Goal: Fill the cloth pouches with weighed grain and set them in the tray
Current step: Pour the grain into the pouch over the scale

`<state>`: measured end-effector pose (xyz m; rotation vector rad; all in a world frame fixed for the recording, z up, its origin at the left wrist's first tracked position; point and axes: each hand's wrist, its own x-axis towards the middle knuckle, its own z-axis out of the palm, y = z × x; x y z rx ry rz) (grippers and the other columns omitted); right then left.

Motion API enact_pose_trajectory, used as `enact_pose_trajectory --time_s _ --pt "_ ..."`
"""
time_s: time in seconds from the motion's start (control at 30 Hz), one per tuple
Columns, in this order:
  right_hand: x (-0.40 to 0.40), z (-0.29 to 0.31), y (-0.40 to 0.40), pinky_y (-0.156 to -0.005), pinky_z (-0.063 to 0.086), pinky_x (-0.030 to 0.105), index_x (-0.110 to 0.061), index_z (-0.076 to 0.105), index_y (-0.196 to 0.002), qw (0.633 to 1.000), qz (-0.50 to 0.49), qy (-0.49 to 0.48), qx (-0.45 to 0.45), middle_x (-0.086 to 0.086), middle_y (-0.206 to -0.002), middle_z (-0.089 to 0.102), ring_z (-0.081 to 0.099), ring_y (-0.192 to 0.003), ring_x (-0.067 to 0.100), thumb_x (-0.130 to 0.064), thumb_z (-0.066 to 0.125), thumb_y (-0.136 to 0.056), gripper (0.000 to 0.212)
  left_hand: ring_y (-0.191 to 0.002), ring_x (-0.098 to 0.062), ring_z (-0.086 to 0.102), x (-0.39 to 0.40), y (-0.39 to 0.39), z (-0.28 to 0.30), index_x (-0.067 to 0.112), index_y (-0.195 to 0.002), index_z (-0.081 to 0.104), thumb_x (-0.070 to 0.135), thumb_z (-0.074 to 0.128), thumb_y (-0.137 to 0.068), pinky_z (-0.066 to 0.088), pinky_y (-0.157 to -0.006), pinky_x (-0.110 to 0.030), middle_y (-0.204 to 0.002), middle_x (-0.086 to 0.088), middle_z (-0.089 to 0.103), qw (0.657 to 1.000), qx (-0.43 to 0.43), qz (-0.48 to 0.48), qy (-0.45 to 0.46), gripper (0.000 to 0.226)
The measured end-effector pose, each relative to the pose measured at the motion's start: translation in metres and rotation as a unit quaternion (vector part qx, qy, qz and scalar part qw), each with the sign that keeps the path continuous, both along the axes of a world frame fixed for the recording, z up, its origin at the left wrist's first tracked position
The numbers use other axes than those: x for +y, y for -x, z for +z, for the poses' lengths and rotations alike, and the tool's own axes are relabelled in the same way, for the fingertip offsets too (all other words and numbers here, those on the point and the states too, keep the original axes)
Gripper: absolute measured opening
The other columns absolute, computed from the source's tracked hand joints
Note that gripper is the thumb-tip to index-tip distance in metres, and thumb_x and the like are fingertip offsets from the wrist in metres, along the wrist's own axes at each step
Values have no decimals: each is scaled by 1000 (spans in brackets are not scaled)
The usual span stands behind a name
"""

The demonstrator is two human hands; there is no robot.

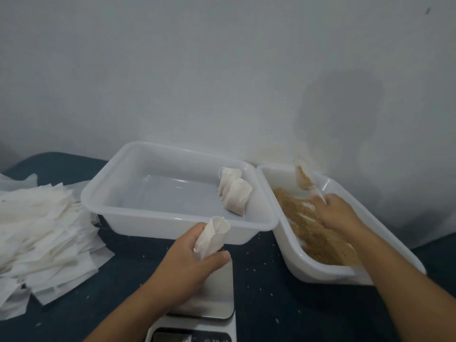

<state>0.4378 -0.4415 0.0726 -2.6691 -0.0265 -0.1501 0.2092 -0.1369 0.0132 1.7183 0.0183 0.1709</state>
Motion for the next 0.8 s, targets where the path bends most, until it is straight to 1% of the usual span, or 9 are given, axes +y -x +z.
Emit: enact_pose_trajectory --time_s 0.13,0.23,0.33,0.47,0.57,0.63,0.7,0.73,0.8 --pt "-2 22 34 -63 48 40 -9 61 -87 999 9 -43 -25 13 -82 68 59 -64 24 -63 46 -100 58 -83 -11 62 2 0 1 41 -99 60 52 76 -77 50 -71 -20 -94 6 65 1000 -18 8 -7 30" --pt "-1 42 70 -58 47 38 -8 69 -88 995 47 -83 -16 14 -85 71 53 -56 17 -62 59 -93 55 -70 -1 57 6 -1 1 41 -95 58 53 73 -76 45 -61 -11 -83 14 61 998 -40 19 -37 28" --pt "3 62 112 -47 40 22 -21 73 -79 989 114 -97 9 -3 -63 63 43 -44 6 -72 62 -75 52 -73 6 57 9 -5 -4 46 -93 54 39 77 -87 44 -60 -8 -83 24 60 996 -50 37 -65 25" --pt "16 85 160 -43 39 15 -50 77 -97 978 198 -58 41 -4 -68 66 44 -44 2 -71 63 -78 31 -80 11 57 11 -8 -9 42 -94 53 40 76 -87 44 -60 -6 -88 32 58 993 -47 53 -92 25" --pt "23 97 177 -50 44 12 -55 75 -104 971 229 -16 68 -5 -74 71 59 -53 2 -91 59 -67 54 -75 8 57 12 -9 -9 44 -93 51 41 75 -87 43 -59 -8 -87 29 59 994 -48 57 -85 25" --pt "23 100 180 -60 53 17 -58 73 -107 968 240 8 78 -11 -85 76 69 -70 5 -98 55 -60 64 -79 10 57 12 -9 -9 45 -94 51 43 75 -87 43 -60 -7 -91 32 58 992 -46 60 -99 25" --pt "24 101 181 -77 61 32 -58 72 -110 964 254 34 76 -15 -99 77 73 -85 8 -96 57 -63 62 -87 15 55 12 -8 -10 44 -96 50 46 74 -87 44 -60 -6 -95 38 56 991 -40 59 -114 25" --pt "25 102 182 -83 62 40 -58 72 -112 962 259 45 79 -14 -101 78 73 -88 9 -94 59 -65 60 -88 15 55 11 -8 -10 43 -97 51 46 74 -87 44 -60 -8 -95 37 56 990 -37 60 -119 25" --pt "26 104 182 -85 62 41 -60 71 -113 959 263 62 87 -14 -99 78 73 -88 9 -95 59 -64 61 -88 13 55 11 -8 -10 41 -97 52 44 74 -88 42 -61 -11 -92 27 59 989 -36 67 -129 24"
